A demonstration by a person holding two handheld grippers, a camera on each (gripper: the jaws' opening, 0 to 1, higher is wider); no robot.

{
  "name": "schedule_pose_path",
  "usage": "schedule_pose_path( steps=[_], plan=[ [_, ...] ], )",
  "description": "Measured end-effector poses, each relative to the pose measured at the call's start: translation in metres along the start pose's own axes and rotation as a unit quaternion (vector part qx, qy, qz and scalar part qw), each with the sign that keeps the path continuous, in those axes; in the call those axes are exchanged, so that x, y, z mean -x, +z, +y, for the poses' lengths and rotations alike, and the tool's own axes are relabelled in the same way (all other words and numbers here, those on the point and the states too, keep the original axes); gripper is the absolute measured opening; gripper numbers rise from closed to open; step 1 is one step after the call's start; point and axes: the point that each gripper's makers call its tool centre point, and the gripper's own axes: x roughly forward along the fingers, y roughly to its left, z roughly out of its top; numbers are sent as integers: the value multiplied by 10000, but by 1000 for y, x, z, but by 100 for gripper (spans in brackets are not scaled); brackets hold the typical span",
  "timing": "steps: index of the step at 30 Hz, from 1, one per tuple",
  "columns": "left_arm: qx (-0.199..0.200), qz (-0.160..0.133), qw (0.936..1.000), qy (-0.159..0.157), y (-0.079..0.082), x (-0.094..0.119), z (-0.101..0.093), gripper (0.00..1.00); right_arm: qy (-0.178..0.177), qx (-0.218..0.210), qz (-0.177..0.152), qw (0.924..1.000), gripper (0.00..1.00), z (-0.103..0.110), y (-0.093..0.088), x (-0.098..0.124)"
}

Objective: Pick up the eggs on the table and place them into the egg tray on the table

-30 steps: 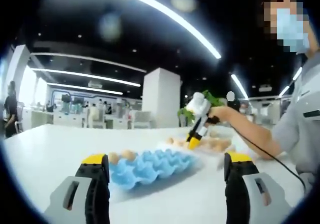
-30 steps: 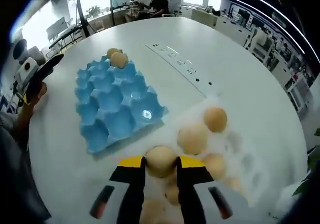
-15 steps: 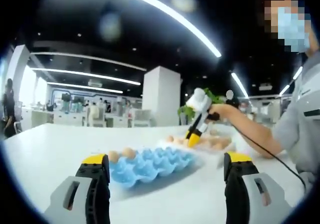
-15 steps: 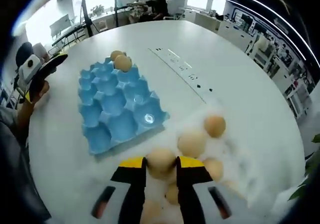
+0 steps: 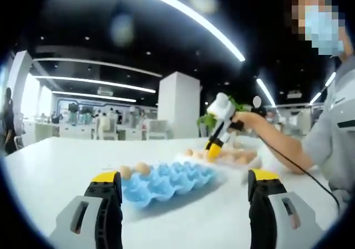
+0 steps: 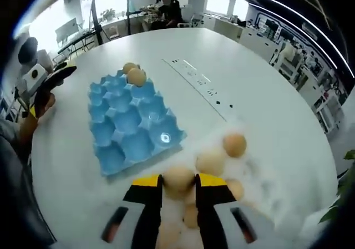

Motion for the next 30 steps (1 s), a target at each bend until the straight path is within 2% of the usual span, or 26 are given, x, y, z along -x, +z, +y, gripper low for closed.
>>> schedule_pose_path(
  steps=[6, 22, 30],
  plan=[
    [-9, 26, 10000, 5, -1, 0, 0, 96, -62, 52, -13, 10000, 25, 1, 0, 2],
    [-28, 76, 10000, -6, -3, -1, -1, 96, -135, 244, -332, 9991, 25, 4, 17, 3],
    [-38, 99, 9999, 1, -4, -1, -1, 96, -157, 93, -501, 9986, 25, -1, 22, -2]
  ],
)
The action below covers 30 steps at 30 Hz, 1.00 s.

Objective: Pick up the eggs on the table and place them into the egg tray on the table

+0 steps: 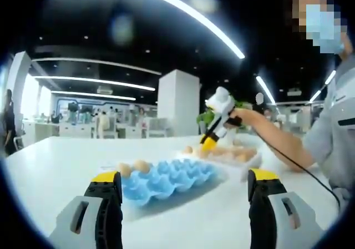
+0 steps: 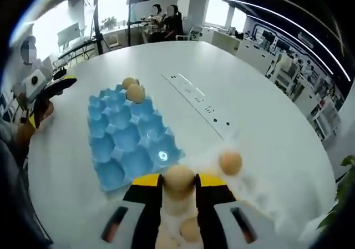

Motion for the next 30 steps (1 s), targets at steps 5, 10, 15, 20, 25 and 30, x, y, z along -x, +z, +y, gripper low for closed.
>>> schedule_pose_path(
  steps=[5, 10, 15, 20, 25, 30],
  plan=[
    [9, 5, 10000, 4, -1, 0, 0, 96, 37, -2, 42, 10000, 25, 4, -6, 5],
    [7, 20, 10000, 3, -1, -1, 0, 96, 51, 75, 104, 9999, 25, 2, -9, 6],
    [0, 25, 10000, 7, -1, -1, 0, 95, 34, 115, 472, 9988, 26, 1, -23, 5],
    [-2, 26, 10000, -4, -1, -2, -1, 95, 126, 32, 422, 9990, 26, 2, -24, 2],
    [-10, 37, 10000, 1, -1, -2, -1, 95, 247, 198, 852, 9959, 26, 7, -40, -10],
    [-28, 37, 10000, 7, -1, -1, 0, 95, 241, 20, 822, 9963, 26, 6, -40, -8]
  ],
)
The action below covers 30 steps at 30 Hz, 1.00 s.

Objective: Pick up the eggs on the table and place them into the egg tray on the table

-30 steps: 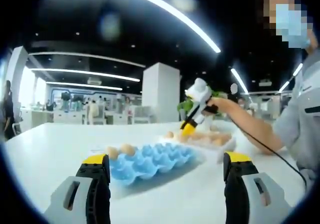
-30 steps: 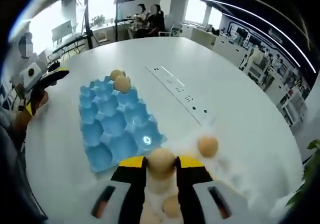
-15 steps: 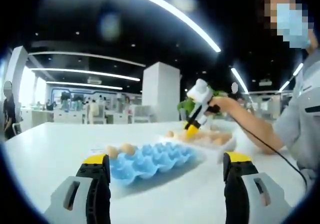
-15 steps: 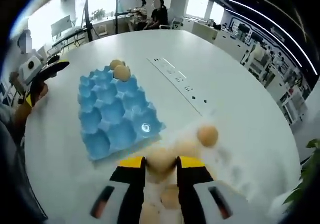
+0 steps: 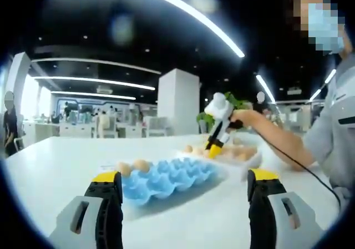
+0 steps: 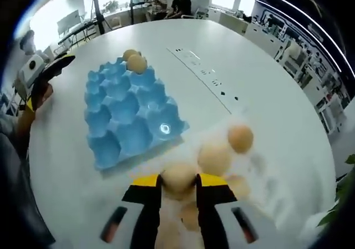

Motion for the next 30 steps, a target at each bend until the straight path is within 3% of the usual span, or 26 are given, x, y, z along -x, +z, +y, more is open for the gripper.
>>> schedule_pose_path(
  steps=[11, 19, 30],
  plan=[
    [31, 35, 10000, -32, -3, -2, -2, 95, 192, -85, -158, 9997, 26, 0, 1, 1],
    [25, 59, 10000, -18, -4, -1, -1, 95, 156, -85, -89, 9998, 25, 0, 1, 2],
    [-28, 49, 10000, -19, -3, 0, -1, 95, 20, 32, -273, 9996, 25, 3, 12, 12]
  ],
)
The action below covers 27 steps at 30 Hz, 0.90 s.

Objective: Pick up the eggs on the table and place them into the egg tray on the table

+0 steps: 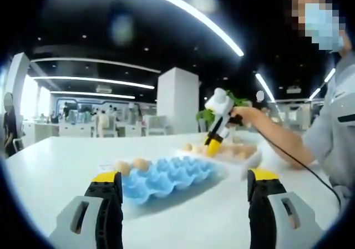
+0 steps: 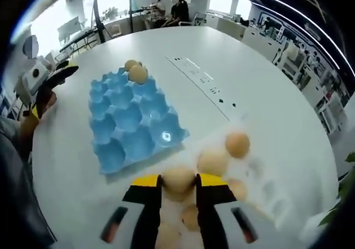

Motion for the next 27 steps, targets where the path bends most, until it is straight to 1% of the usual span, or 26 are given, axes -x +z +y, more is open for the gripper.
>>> schedule_pose_path(
  steps=[5, 6, 10, 15, 17, 18, 24, 27],
  plan=[
    [-11, 6, 10000, 5, 0, 0, 0, 95, -17, 77, -137, 9999, 25, 0, 9, 5],
    [-13, 8, 10000, 7, 0, 0, 0, 95, -10, 90, -155, 9998, 25, 3, 8, 5],
    [-19, 12, 10000, 9, 0, 0, 0, 95, 29, 143, -306, 9994, 25, 6, 16, 7],
    [-21, 11, 10000, 7, 0, 0, 0, 95, -122, 170, -425, 9989, 25, 2, 28, 4],
    [-24, 17, 10000, 9, 0, 0, 0, 95, -103, 275, -390, 9988, 25, 8, 28, 1],
    [-25, 23, 10000, 10, 0, 0, 0, 95, -110, 259, -396, 9988, 25, 7, 31, 2],
    [-38, 20, 10000, 14, 0, 0, 0, 95, -77, 327, -427, 9985, 25, 11, 35, -1],
    [-43, 22, 10000, 13, 0, 0, 0, 95, -110, 355, -505, 9980, 25, 11, 40, -2]
  ],
)
